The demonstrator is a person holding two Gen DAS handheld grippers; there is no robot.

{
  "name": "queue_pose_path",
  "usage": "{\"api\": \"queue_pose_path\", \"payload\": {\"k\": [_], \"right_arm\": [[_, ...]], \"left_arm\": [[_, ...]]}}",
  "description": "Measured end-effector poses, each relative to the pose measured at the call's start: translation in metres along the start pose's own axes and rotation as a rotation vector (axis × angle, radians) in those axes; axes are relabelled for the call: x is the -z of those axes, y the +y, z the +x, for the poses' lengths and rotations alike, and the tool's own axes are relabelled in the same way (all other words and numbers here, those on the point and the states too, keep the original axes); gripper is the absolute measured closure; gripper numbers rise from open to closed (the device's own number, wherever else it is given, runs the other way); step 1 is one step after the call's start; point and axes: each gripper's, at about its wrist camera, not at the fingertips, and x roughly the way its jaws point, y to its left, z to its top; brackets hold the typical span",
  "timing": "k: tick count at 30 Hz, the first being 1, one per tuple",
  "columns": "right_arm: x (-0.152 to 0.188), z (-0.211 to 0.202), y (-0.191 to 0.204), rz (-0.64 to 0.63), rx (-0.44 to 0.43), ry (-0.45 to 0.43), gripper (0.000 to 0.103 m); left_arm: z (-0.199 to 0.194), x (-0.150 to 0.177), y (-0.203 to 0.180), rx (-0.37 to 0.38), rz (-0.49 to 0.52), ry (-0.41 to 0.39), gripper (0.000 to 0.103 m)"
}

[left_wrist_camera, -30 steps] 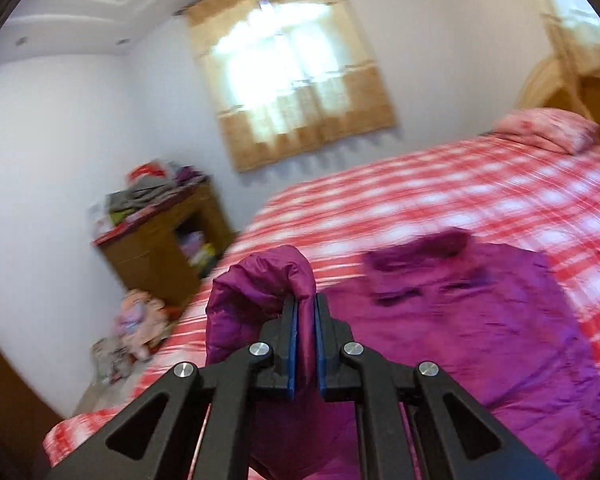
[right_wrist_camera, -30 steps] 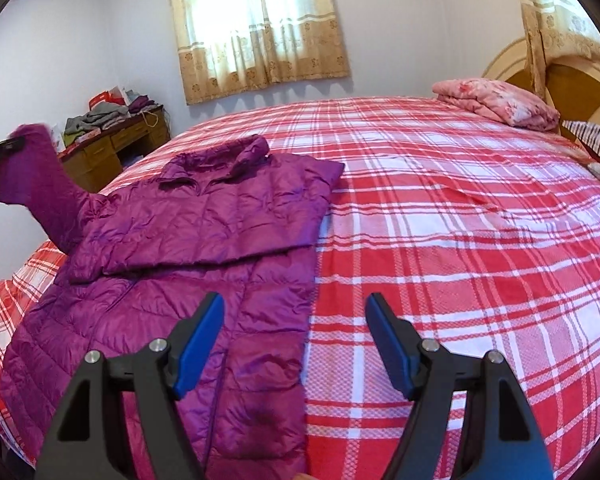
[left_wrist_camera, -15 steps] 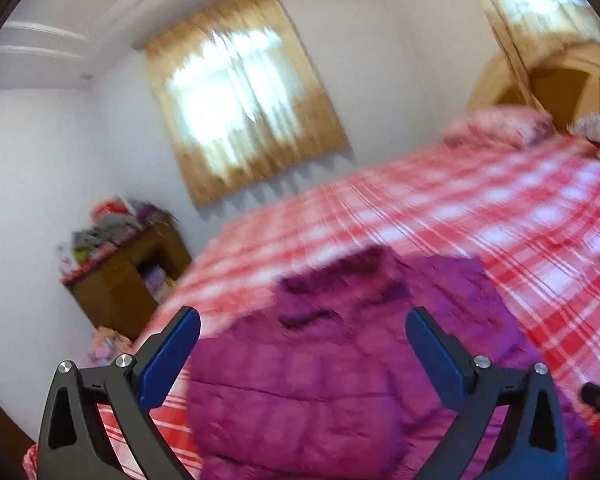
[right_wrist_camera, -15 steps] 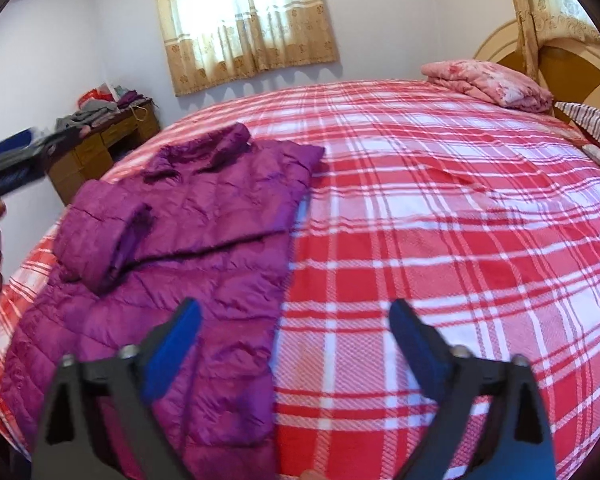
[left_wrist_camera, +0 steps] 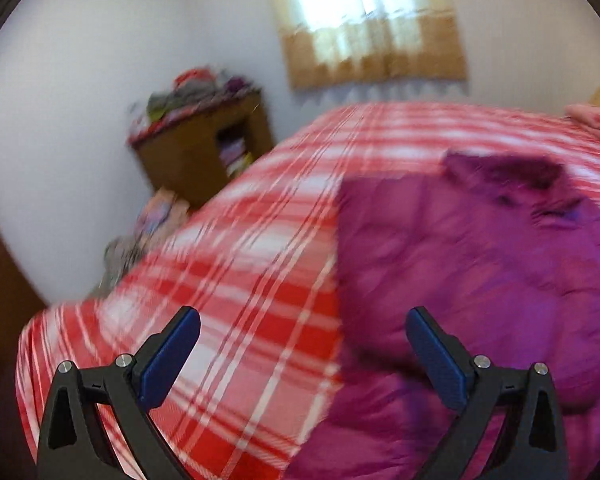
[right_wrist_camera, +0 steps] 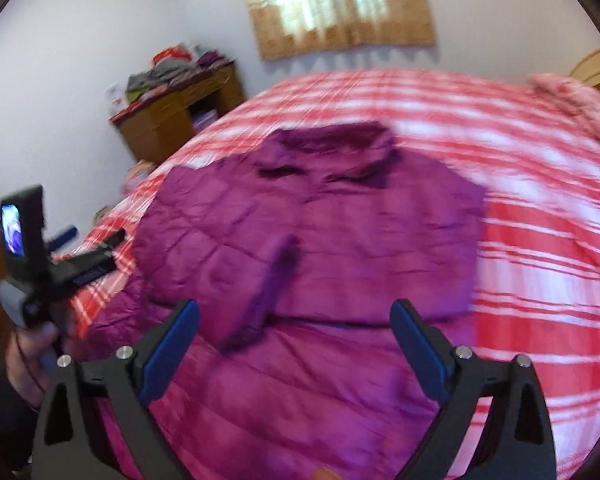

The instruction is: Fold large clothes

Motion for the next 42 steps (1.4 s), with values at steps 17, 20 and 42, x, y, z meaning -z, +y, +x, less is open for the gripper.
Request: {"api": "queue_pose_path", "payload": {"k": [17, 20, 42], "right_arm": [[0.003, 0.005, -0.029, 0.083, 0.047, -0.001, 0.092], [0.014, 0.013, -0.053, 0.125, 0.137, 0.041, 0.092], [-0.012, 0.066, -0.009, -0.065, 0.226, 0.103, 0.086]], "left_arm": [[0.045, 0.029, 0.011, -0.03, -0.034, 0.127, 0.001], [0.041, 0.025, 0.006, -0.034, -0.007, 0.129, 0.001], [0.063, -0.04, -0.124, 0.117, 0.182, 0.087, 0.001]]}}
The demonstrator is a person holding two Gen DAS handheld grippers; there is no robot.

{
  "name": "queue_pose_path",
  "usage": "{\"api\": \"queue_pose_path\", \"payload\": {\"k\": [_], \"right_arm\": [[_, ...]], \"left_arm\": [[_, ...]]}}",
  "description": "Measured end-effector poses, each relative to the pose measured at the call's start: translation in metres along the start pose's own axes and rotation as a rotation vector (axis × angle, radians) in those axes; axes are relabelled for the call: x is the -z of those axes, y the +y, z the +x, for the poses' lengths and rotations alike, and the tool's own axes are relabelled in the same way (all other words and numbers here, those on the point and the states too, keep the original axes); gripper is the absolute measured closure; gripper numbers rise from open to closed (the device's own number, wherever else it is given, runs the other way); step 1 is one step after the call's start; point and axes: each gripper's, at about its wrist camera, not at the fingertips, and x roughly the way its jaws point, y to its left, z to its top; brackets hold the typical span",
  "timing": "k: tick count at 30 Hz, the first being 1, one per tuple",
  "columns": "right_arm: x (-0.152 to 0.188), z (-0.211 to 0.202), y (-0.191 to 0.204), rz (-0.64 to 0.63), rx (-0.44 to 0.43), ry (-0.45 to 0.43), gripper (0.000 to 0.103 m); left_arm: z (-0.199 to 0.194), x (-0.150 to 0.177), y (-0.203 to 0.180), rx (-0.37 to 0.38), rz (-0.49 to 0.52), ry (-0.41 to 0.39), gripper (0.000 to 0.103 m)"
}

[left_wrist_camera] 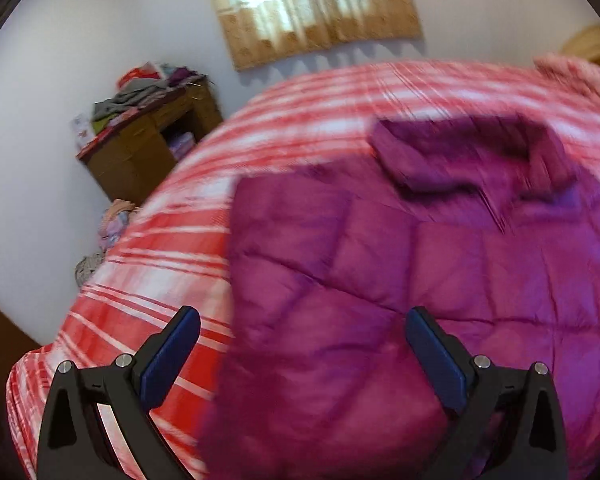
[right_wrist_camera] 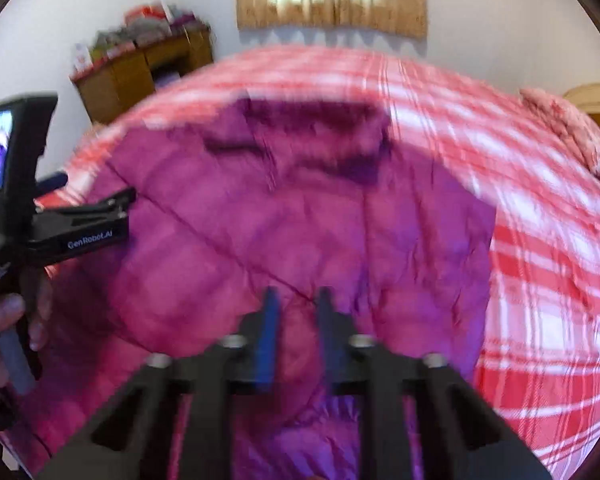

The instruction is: Fold large clothes

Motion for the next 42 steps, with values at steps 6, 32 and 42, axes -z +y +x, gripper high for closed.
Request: {"api": "queue_pose_path", "payload": {"k": [6, 32, 42], "right_arm": [[0.034, 0.004, -0.022, -0.013, 0.046, 0.064, 0.091], [-0.01, 0.047, 0.007, 0.045, -0.054, -0.071, 0.089], [-0.005, 0.048, 0.003, 0.061, -0.06, -0.06, 0.09]], "left_arm": [[-0.016, 0.016, -0.033, 0.046, 0.084, -0.05, 0.001], [0.085, -0.034, 0.035, -0.085, -0.147, 0.099, 0.001], [0.091, -0.033, 0.035, -0.073, -0.152, 0.112, 0.001]]}}
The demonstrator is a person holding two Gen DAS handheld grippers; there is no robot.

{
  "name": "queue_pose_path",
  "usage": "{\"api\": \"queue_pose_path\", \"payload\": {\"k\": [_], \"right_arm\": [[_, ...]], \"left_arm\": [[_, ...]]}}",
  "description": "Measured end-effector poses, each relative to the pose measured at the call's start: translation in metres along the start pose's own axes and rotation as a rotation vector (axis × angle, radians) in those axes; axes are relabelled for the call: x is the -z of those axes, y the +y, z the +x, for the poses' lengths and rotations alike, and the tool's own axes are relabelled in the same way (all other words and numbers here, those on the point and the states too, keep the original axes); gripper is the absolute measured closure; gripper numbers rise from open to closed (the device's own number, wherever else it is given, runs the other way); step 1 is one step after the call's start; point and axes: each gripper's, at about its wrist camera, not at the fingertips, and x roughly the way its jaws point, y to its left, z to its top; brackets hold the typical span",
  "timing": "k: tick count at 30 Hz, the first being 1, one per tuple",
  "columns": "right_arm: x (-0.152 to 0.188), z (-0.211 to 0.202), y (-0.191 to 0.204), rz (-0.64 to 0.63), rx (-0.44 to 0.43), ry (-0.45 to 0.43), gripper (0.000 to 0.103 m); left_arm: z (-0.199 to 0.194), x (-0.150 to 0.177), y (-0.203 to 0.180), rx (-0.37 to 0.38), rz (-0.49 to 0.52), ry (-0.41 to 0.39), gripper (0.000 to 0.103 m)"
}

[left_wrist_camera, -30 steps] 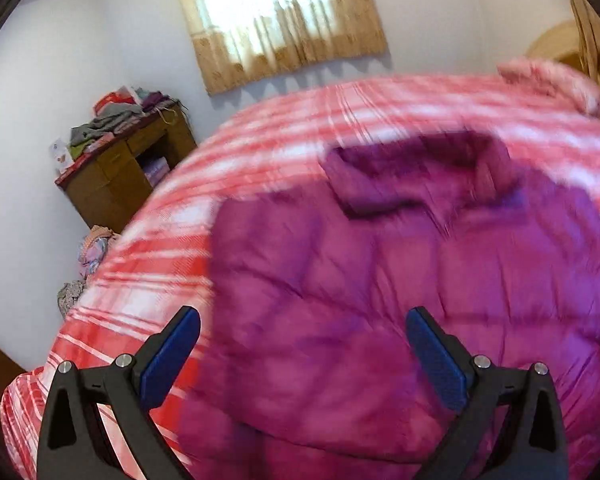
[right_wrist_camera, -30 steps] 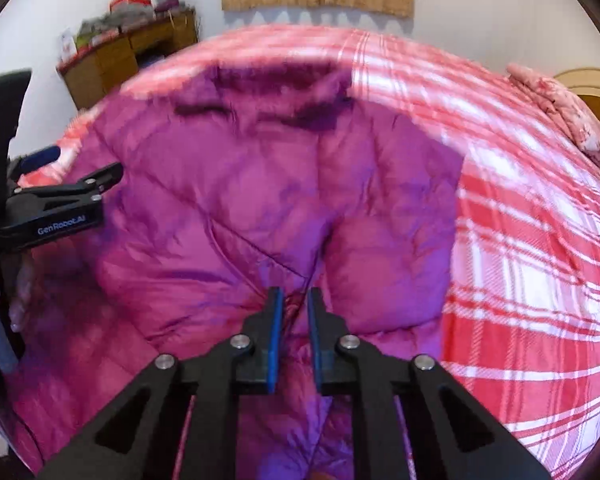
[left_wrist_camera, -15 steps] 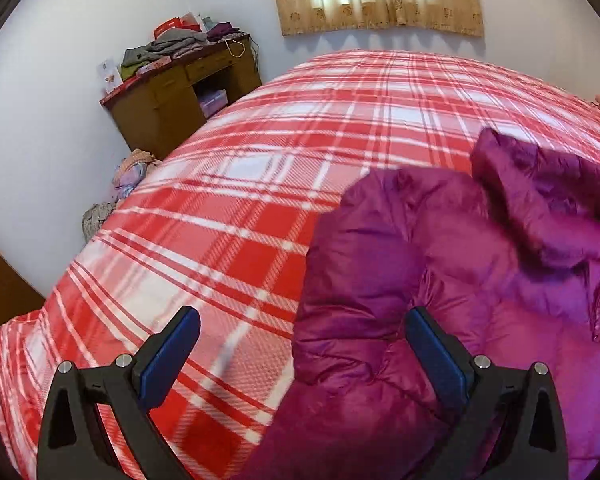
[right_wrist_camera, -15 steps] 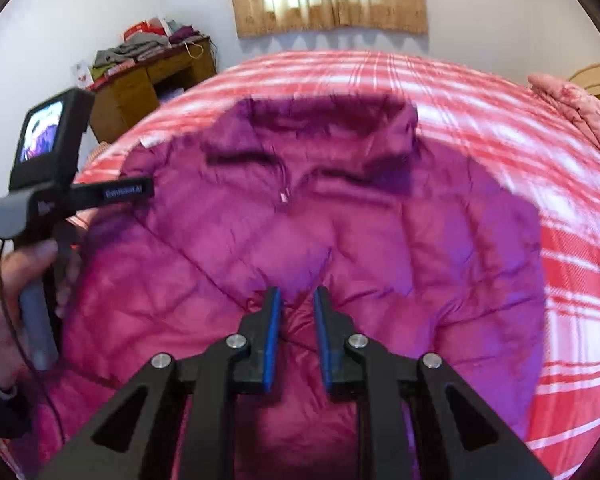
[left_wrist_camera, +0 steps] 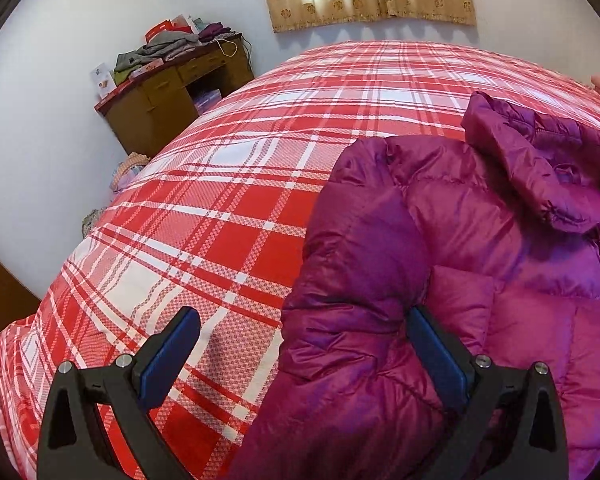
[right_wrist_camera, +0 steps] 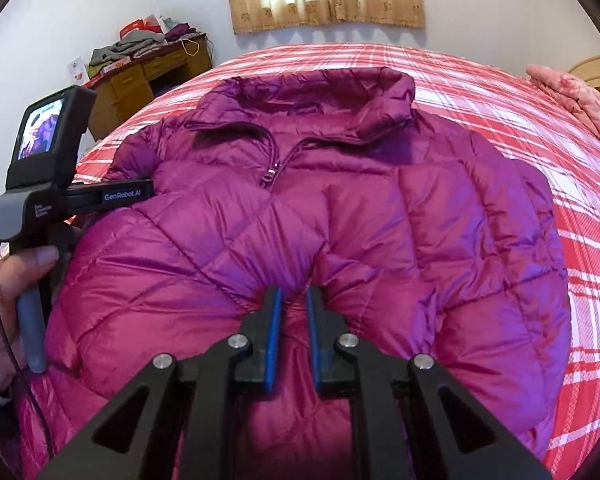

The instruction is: Fold large clothes

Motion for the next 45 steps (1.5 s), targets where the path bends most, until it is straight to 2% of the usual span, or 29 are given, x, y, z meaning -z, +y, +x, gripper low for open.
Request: {"api": "queue_pose_path", "payload": {"k": [6, 8, 9, 10, 12, 14, 16, 18, 21, 25, 32, 45], "right_arm": [[0.001, 0.0, 0.004, -0.017, 0.023, -0.001, 0.09], [-0.002, 0.0, 0.004, -0.02, 0.018, 0.009, 0.09], [-0.004, -0.002, 0.003, -0.023, 0.011, 0.014, 0.09], [-0.008, -0.012, 0.0, -0.013, -0.006, 0.0, 0.089], [-0.018, -0.043, -0.007, 0.001, -0.015, -0.107, 0.081], [-0.032, -0.063, -0.015, -0.03, 0.052, -0.184, 0.08], [-0.044, -0.061, -0.03, -0.027, 0.122, -0.192, 0.08], [-0.051, -0.05, -0.053, 0.018, 0.16, -0.176, 0.08], [-0.046, -0.022, -0.08, 0.036, 0.213, -0.102, 0.08], [-0.027, -0.008, -0.096, 0.058, 0.192, -0.055, 0.08], [-0.025, -0.003, -0.096, 0.071, 0.176, -0.038, 0.08], [-0.024, 0.001, -0.094, 0.057, 0.196, -0.035, 0.08]], "left_arm": [[-0.001, -0.002, 0.002, 0.007, -0.007, 0.013, 0.001], [-0.011, -0.008, 0.01, -0.047, -0.026, 0.025, 0.001], [-0.023, -0.01, 0.016, -0.055, -0.057, 0.005, 0.001], [-0.048, -0.014, 0.025, -0.014, -0.105, -0.056, 0.001], [-0.078, -0.015, 0.026, 0.068, -0.107, -0.113, 0.001], [-0.097, -0.012, 0.013, 0.121, -0.072, -0.133, 0.001], [-0.103, -0.003, -0.005, 0.155, -0.039, -0.138, 0.001], [-0.098, 0.006, -0.025, 0.17, -0.006, -0.109, 0.001], [-0.074, 0.021, -0.052, 0.137, 0.04, -0.034, 0.001], [-0.059, 0.031, -0.063, 0.112, 0.056, -0.039, 0.001], [-0.058, 0.035, -0.072, 0.07, 0.085, -0.043, 0.001], [-0.053, 0.035, -0.07, 0.102, 0.057, -0.023, 0.001]]}}
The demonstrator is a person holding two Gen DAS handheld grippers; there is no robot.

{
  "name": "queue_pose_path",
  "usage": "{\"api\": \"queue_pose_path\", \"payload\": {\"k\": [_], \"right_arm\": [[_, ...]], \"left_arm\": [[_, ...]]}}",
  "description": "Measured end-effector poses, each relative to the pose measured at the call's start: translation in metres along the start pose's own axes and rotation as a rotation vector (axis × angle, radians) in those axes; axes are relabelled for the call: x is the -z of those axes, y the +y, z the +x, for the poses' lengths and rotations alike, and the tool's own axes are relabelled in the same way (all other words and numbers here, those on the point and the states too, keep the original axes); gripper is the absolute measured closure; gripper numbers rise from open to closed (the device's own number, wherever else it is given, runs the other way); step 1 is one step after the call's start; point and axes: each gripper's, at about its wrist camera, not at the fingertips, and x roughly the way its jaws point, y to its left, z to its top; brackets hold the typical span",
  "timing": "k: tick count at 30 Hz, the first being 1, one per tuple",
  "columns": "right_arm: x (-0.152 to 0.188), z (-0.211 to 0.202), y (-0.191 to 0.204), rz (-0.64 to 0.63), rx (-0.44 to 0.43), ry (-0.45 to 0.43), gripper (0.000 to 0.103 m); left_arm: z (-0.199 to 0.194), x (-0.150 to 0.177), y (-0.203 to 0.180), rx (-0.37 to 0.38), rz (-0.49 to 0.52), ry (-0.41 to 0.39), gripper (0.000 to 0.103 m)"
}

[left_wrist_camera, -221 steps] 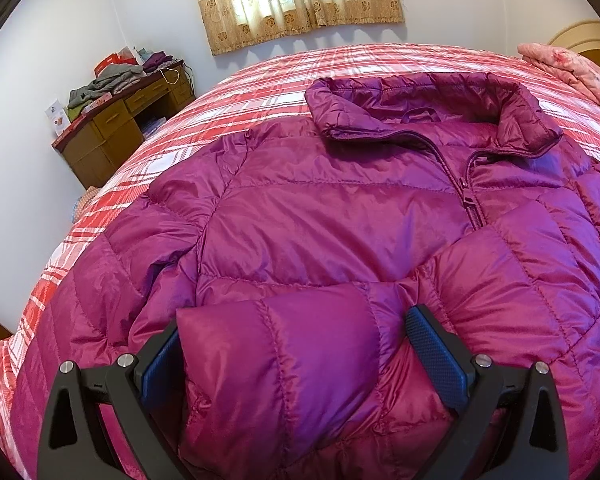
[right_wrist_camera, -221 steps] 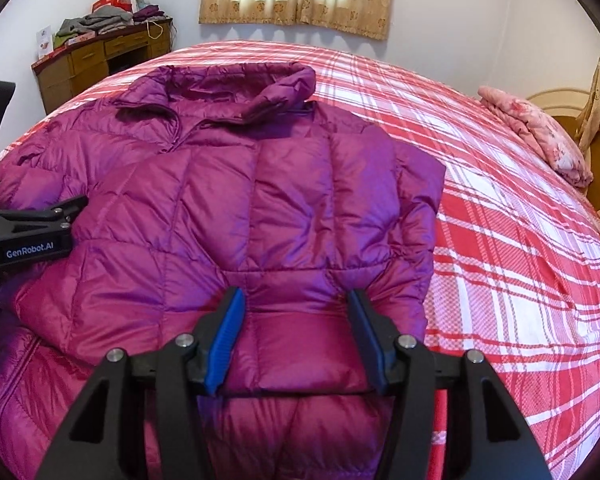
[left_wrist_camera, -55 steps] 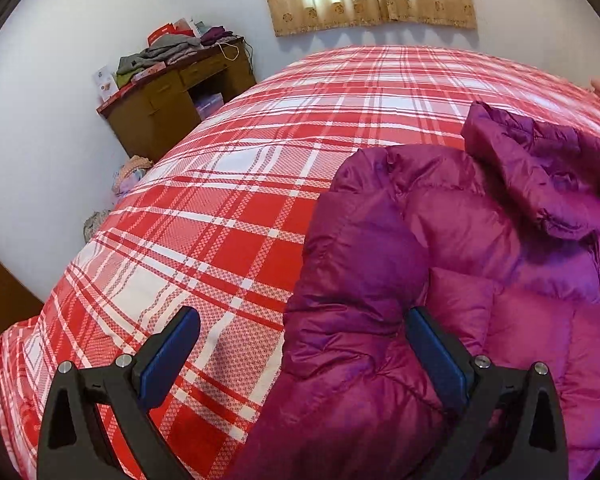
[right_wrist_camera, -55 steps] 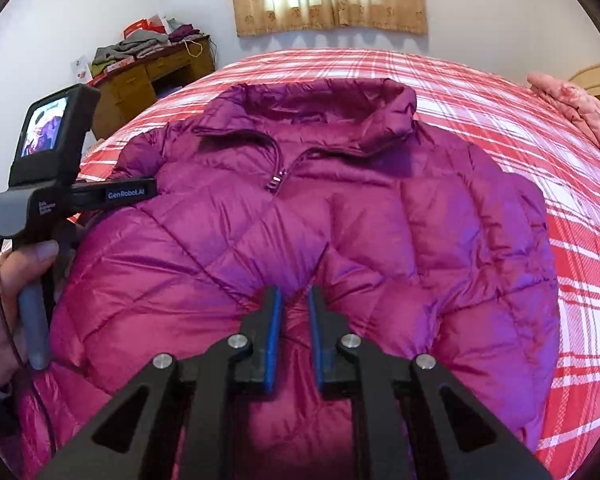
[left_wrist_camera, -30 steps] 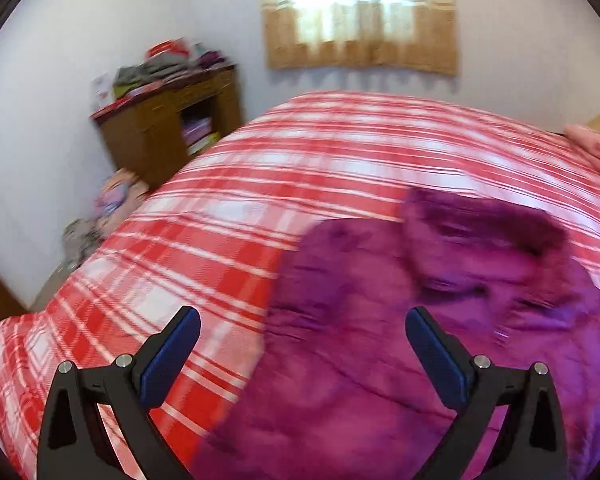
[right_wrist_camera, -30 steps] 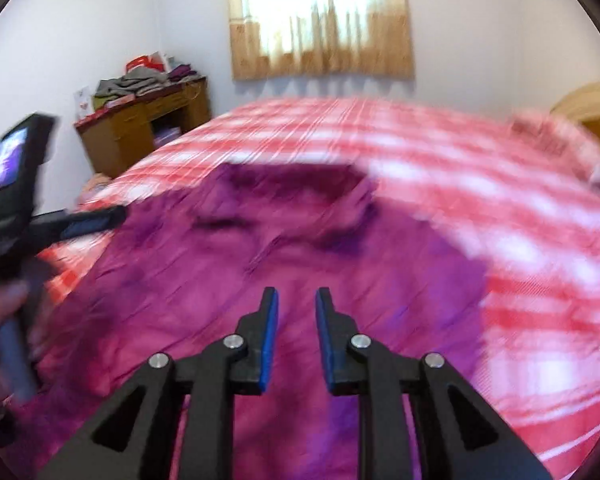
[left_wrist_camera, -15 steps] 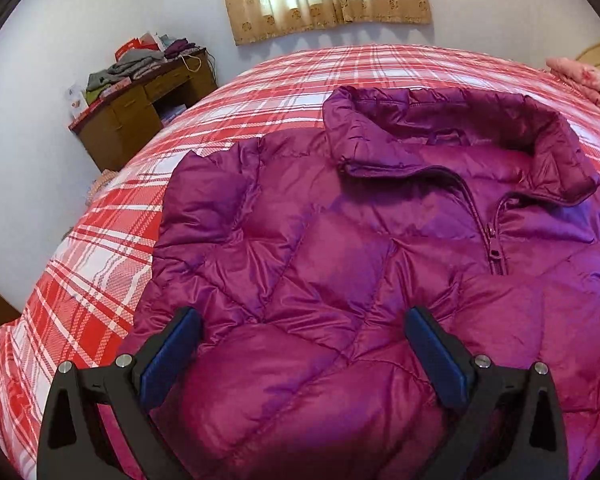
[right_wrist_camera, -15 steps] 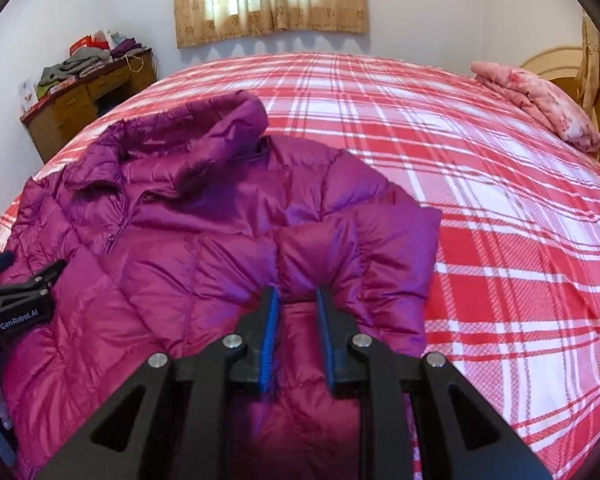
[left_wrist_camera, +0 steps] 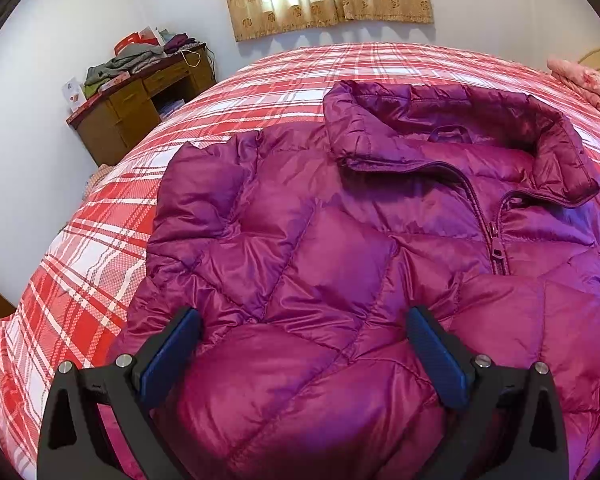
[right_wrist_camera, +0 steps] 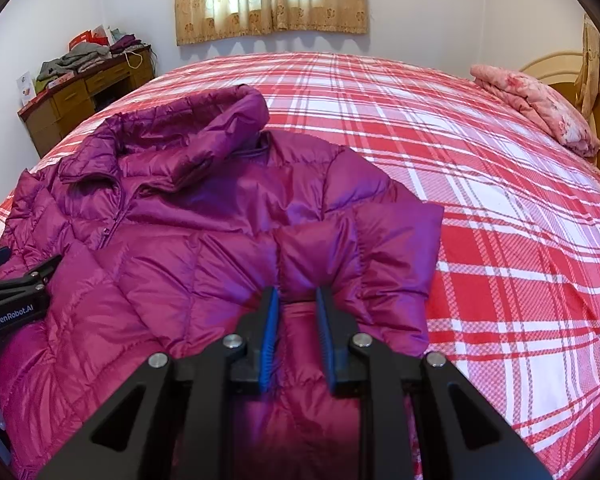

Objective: Fold large clothes
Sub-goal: 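Grasp the jacket hem with the left tool while the right tool grasps the hem too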

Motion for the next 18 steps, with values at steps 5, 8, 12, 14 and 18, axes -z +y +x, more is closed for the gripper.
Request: {"api": "queue_pose_path", "payload": {"k": [5, 8, 12, 14, 18], "right_arm": [[0.0009, 0.0004, 0.0011, -0.001, 0.003, -0.002, 0.08], [0.0011, 0.0004, 0.0011, -0.002, 0.004, -0.003, 0.08], [0.0013, 0.0004, 0.0016, 0.0, 0.002, -0.002, 0.08], [0.0012, 0.0004, 0.0009, 0.001, 0.0, -0.002, 0.08], [0.0018, -0.0004, 0.0001, 0.005, -0.003, -0.004, 0.08]], "left_arm": [[0.0, -0.0001, -0.0003, 0.001, 0.0, 0.0, 0.001], [-0.0003, -0.0001, -0.0007, -0.001, 0.001, 0.0, 0.001], [0.0013, 0.0, 0.0026, -0.001, 0.003, 0.001, 0.001], [0.0011, 0.0003, 0.0023, 0.0, 0.002, 0.0, 0.001], [0.0009, -0.0002, 0.0003, -0.011, 0.012, 0.001, 0.001]]}}
